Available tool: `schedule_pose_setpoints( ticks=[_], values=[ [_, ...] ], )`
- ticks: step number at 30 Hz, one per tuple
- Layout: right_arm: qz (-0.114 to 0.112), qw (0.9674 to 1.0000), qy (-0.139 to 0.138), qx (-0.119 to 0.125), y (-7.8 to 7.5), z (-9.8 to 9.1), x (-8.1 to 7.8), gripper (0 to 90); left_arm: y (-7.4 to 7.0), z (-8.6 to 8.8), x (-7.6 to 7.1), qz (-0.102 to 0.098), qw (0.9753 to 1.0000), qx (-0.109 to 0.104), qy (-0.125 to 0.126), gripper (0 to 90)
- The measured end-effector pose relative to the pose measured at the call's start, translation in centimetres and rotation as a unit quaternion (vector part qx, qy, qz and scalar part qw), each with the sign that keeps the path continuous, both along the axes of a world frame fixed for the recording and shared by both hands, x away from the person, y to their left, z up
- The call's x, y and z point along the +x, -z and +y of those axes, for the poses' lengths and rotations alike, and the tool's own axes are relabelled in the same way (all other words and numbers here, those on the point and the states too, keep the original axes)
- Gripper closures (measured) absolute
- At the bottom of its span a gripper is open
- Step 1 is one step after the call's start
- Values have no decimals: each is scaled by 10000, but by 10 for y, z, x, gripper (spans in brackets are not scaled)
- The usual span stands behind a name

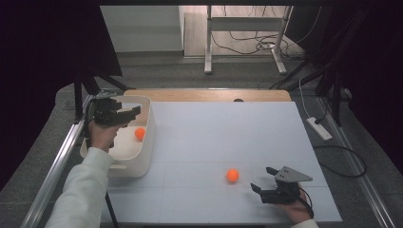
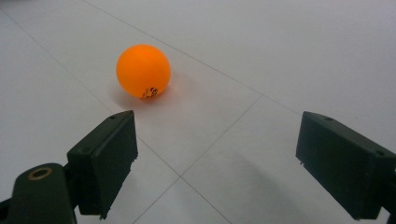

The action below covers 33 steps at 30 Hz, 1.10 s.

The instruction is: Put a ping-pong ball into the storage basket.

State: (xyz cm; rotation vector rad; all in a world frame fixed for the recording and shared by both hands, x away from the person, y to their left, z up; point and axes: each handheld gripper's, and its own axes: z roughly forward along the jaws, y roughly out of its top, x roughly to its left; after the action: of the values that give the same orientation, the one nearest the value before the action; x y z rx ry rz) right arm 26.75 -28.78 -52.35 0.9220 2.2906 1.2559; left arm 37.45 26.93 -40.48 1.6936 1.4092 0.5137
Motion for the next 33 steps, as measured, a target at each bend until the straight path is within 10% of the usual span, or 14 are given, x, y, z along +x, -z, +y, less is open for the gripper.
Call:
schedule_pose_setpoints(
  ticks=[6,33],
  values=[
    [-4,10000,21,17,0,0,2,123,-4,1,-8,-167,9978,-488,411,160],
    [34,9996,76,263,-2,-8,3,124,-32,-30,-50,-856,9879,-565,1161,169]
  ],
)
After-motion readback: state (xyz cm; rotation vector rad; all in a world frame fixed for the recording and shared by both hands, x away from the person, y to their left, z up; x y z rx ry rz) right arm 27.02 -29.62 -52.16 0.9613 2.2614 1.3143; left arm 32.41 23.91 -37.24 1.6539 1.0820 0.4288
